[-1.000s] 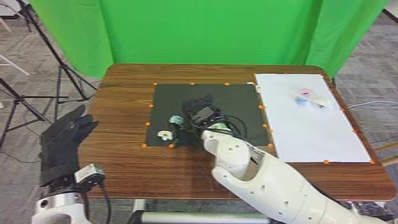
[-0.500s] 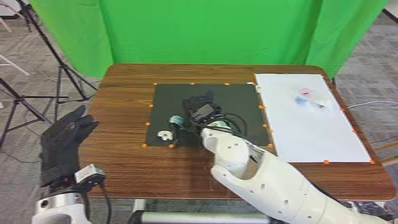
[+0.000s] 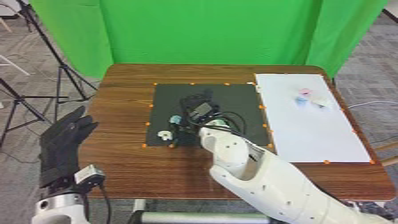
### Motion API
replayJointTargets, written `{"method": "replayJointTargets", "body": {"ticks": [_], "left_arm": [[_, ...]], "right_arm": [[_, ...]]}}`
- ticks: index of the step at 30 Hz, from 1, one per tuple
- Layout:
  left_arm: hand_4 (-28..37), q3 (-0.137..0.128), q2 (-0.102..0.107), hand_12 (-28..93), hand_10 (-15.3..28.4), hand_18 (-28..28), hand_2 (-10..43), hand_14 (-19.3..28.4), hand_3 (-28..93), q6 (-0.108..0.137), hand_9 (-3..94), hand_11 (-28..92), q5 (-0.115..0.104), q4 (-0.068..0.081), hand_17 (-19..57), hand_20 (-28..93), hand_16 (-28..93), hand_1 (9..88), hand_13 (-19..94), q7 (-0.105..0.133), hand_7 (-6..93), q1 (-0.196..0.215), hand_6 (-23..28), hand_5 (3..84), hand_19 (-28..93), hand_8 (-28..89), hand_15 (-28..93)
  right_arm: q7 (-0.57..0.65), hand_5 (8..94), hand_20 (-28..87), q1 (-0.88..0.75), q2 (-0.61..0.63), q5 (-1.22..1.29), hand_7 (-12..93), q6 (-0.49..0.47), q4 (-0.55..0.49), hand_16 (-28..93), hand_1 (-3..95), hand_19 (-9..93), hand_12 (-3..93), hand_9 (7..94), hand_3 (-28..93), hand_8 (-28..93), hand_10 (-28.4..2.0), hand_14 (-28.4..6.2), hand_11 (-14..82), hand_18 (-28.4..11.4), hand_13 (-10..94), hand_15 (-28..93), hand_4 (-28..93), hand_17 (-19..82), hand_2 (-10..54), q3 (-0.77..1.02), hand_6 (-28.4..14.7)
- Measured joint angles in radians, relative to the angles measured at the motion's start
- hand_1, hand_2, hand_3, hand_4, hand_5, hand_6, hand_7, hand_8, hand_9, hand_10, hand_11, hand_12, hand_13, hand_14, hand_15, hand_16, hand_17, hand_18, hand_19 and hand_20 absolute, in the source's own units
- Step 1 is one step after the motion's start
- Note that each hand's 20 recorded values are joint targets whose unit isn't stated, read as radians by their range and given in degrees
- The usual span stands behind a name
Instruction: Arrange flowers
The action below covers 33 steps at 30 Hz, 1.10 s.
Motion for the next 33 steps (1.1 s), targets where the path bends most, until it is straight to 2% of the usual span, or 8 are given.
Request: {"method": "replayJointTargets", "body": {"ticks": [3,9,17,23,33], "left_arm": [[-17.5,-0.001,0.000,8,21.2,22.9,3.2,28.3,82,0.005,35.7,43,-0.003,-0.004,-8.2,18,-19,26.8,27,0.008,16.0,0.013,12.9,43.7,57,-10,69],[-17.7,-0.001,0.002,8,21.1,23.0,3.2,28.3,82,0.023,35.7,43,-0.017,-0.009,-8.2,18,-19,26.7,27,0.040,16.0,0.037,12.9,43.7,57,-10,69],[-17.9,-0.001,0.010,8,21.1,23.0,3.2,28.3,82,0.043,35.7,43,-0.036,-0.012,-8.0,18,-19,26.6,27,0.077,16.0,0.053,12.9,43.7,57,-10,69],[-18.0,0.005,0.012,8,21.2,23.0,3.3,28.3,82,0.046,35.7,43,-0.040,-0.012,-8.0,18,-19,26.6,27,0.086,15.9,0.054,12.9,43.7,57,-10,69],[-17.9,0.018,0.014,8,21.2,23.0,3.2,28.3,82,0.045,35.7,43,-0.038,-0.011,-8.0,18,-19,26.6,27,0.084,16.1,0.040,12.8,43.5,57,-10,69]], "right_arm": [[0.002,59.3,38,0.017,0.014,0.014,21,0.000,-0.019,25,32.1,68,19.3,57.5,83,-12,-22.0,-21.3,35.0,-28.4,50,84,-25,8,-9.5,-0.007,-7.0],[0.063,56.2,37,0.119,0.102,0.164,20,0.038,-0.047,23,31.2,67,18.9,54.4,83,-11,-22.4,-21.5,31.5,-28.4,48,83,-25,6,-8.4,-0.058,-7.2],[0.021,52.9,35,0.095,0.281,0.214,20,-0.007,-0.099,21,30.5,66,19.0,51.3,84,-11,-22.6,-21.5,28.7,-28.1,45,82,-25,5,-7.3,0.166,-7.9],[0.027,51.4,35,0.037,0.387,0.219,20,-0.022,-0.055,20,30.0,66,19.2,50.4,85,-11,-22.4,-21.2,28.5,-27.7,45,82,-25,5,-7.0,0.299,-8.1],[0.094,50.2,34,0.033,0.465,0.279,21,-0.023,0.078,20,29.2,66,19.2,49.7,85,-11,-21.9,-20.7,28.8,-27.2,44,82,-25,5,-6.5,0.321,-8.0]]}}
